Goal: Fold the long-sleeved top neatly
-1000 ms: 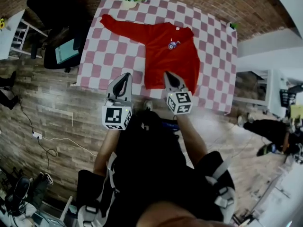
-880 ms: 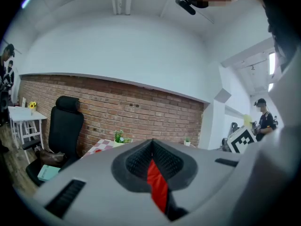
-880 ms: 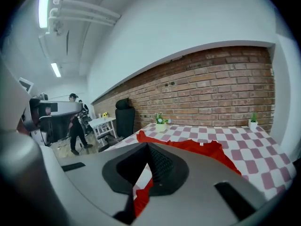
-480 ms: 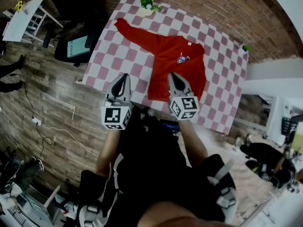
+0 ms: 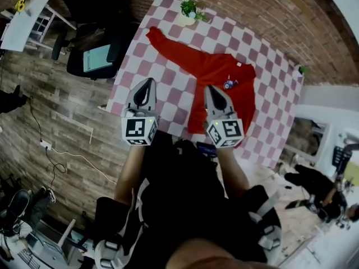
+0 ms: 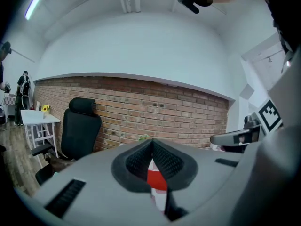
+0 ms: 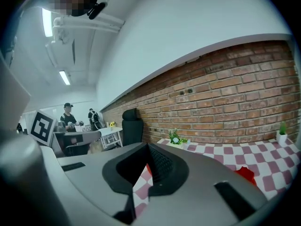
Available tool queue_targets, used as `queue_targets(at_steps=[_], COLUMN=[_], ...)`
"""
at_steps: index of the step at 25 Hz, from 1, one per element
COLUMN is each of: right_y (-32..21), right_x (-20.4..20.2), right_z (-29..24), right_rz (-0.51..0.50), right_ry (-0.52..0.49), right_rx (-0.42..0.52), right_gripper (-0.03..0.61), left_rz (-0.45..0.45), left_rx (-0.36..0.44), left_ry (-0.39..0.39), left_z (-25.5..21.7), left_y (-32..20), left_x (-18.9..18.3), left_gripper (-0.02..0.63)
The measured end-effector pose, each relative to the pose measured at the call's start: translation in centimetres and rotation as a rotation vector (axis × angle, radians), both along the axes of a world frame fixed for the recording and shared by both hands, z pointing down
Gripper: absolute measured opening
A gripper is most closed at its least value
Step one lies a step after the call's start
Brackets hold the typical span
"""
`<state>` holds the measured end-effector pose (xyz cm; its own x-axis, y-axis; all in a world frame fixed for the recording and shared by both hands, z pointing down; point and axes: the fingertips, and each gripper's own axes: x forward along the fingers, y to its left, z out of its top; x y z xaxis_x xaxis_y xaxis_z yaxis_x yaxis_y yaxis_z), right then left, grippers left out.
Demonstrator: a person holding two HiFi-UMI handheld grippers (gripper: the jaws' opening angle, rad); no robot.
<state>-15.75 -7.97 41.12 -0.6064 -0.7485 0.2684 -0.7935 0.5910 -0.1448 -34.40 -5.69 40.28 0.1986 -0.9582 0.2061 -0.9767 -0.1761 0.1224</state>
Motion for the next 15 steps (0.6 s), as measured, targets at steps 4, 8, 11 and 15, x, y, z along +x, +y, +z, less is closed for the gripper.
queue_targets(at_steps=[4, 8, 11, 15], right_y=[-2.4, -4.5, -5.8, -7.4], right_x=[-3.2, -5.8, -7.1, -8.1], right_z=[-0.6, -0.6, -0.4, 0.2], right_rz=[0.005, 0.011, 0.023, 0.048], right_ry=[-0.005, 0.001, 0.011, 0.036], right_rx=[0.008, 0.008, 0.005, -0.008], right_gripper=[0.008, 0.008, 0.008, 0.008], left_rz=[0.010, 0.007, 0.003, 0.016], left_rx=[-0.021, -0.048, -0.072, -0.110], left_ry=[0.012, 0.018, 0.027, 0.043], left_z=[1.8, 3.8, 5.7, 8.5], left_y=[-3.8, -7.7, -10.4, -13.3], left_x=[-2.9, -5.7, -7.4, -8.7], left_gripper=[0.006, 0.007, 0.006, 0.008])
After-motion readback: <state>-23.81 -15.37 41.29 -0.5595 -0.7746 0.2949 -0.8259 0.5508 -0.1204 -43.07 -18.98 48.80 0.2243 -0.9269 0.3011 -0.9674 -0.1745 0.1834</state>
